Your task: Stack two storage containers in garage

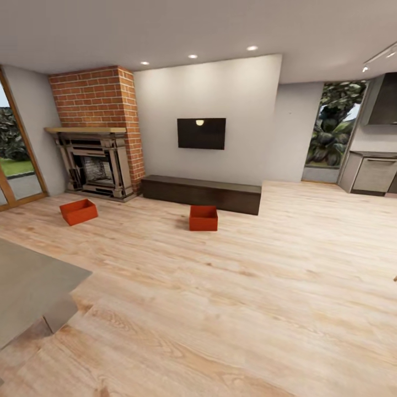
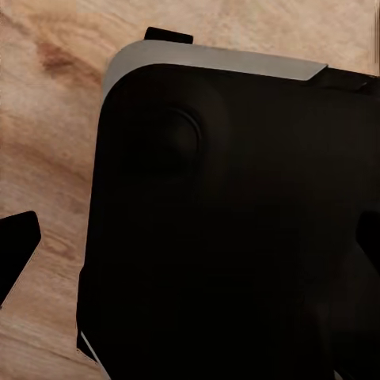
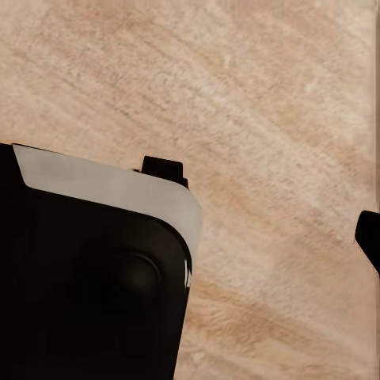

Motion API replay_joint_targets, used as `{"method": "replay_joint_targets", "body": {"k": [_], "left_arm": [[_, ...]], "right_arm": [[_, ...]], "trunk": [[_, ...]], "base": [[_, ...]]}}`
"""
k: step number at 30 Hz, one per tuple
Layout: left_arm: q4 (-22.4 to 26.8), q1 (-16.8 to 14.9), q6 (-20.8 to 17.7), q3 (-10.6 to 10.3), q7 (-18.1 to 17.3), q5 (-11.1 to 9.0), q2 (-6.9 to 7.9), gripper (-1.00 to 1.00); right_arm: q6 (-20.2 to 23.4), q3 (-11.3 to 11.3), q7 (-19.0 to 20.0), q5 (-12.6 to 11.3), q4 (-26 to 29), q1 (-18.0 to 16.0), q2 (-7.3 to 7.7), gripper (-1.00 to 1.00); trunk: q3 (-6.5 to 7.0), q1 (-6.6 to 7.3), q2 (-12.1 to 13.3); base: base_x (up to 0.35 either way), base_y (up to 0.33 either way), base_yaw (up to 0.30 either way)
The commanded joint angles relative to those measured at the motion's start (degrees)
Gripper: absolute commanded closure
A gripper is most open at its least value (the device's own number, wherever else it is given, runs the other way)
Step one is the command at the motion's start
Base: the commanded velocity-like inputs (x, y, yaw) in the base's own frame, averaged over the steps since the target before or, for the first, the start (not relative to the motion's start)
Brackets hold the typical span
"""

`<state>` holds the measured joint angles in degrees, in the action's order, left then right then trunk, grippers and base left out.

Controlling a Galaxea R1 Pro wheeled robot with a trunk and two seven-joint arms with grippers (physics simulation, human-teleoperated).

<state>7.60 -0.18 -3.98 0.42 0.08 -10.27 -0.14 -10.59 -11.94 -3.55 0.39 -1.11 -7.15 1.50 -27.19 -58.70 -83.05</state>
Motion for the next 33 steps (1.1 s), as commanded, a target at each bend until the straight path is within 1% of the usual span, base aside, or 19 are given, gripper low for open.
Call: {"method": "replay_joint_targets", "body": {"k": [1, 33], "left_arm": [[0.1, 0.0, -0.3, 0.0, 0.0, -0.5, -0.02, -1.00], [0.1, 0.0, -0.3, 0.0, 0.0, -0.4, 0.04, -1.00]], "right_arm": [[-0.2, -0.4, -0.2, 0.0, -0.1, -0.1, -0.01, -1.00], [-0.1, -0.6, -0.2, 0.1, -0.1, -0.1, 0.22, -1.00]], "trunk": [[-0.06, -0.03, 0.0], [-0.06, -0.03, 0.0]], "base": [[0.322, 0.001, 0.000], [0.322, 0.000, 0.000]]}}
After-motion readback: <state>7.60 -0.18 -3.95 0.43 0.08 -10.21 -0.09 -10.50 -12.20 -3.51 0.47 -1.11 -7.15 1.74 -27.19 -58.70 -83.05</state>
